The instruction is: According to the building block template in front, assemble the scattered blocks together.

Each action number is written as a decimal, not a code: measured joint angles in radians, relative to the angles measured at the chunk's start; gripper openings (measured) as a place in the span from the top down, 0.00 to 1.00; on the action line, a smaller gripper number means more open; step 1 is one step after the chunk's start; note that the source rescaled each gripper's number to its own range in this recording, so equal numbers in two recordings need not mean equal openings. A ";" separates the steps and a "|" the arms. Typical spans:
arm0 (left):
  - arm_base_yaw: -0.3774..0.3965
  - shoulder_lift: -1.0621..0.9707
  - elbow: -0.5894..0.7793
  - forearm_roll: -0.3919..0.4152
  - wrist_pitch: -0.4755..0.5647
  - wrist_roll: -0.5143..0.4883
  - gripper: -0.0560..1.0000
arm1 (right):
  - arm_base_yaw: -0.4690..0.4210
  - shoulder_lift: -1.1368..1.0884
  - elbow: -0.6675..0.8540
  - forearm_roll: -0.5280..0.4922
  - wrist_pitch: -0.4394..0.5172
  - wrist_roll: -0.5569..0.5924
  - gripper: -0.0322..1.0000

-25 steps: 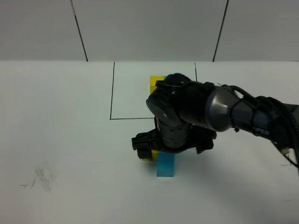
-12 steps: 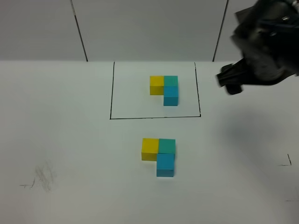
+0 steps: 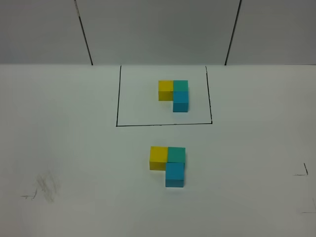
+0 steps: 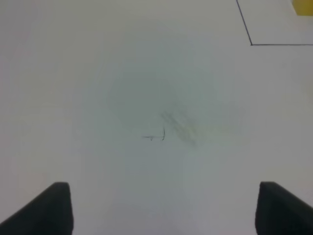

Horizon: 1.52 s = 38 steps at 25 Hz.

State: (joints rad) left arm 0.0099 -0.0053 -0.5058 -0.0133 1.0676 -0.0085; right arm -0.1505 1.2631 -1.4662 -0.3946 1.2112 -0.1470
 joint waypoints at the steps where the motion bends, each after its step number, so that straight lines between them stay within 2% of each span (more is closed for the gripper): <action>1: 0.000 0.000 0.000 0.000 0.000 0.000 0.33 | -0.052 -0.048 0.010 0.022 0.001 -0.033 0.05; 3: 0.000 0.000 0.000 0.000 0.000 0.000 0.33 | -0.127 -0.145 0.038 0.047 0.001 -0.074 0.05; 5: 0.000 0.000 0.000 0.000 0.000 0.000 0.33 | -0.165 -0.267 0.087 0.060 0.002 -0.083 0.05; 12: 0.000 0.000 0.000 0.000 0.000 0.000 0.33 | -0.142 -0.733 0.301 0.124 0.009 -0.021 0.07; 16: 0.000 0.000 0.000 0.000 0.000 0.000 0.33 | -0.129 -0.937 0.463 0.215 -0.028 -0.016 0.08; 20: 0.000 0.000 0.000 0.000 0.000 0.001 0.33 | -0.060 -1.088 0.646 0.305 -0.123 -0.005 0.09; 24: 0.000 0.000 0.000 0.000 0.000 0.001 0.33 | 0.042 -1.192 0.778 0.328 -0.176 0.085 0.11; 29: 0.000 0.000 0.000 0.000 0.000 0.001 0.33 | 0.117 -1.266 0.878 0.333 -0.179 0.157 0.14; 38: 0.000 0.000 0.000 0.000 0.000 0.001 0.33 | 0.200 -1.268 0.971 0.356 -0.147 0.141 0.23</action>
State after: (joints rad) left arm 0.0099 -0.0053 -0.5058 -0.0133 1.0676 -0.0075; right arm 0.0496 -0.0054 -0.4950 -0.0391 1.0638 -0.0055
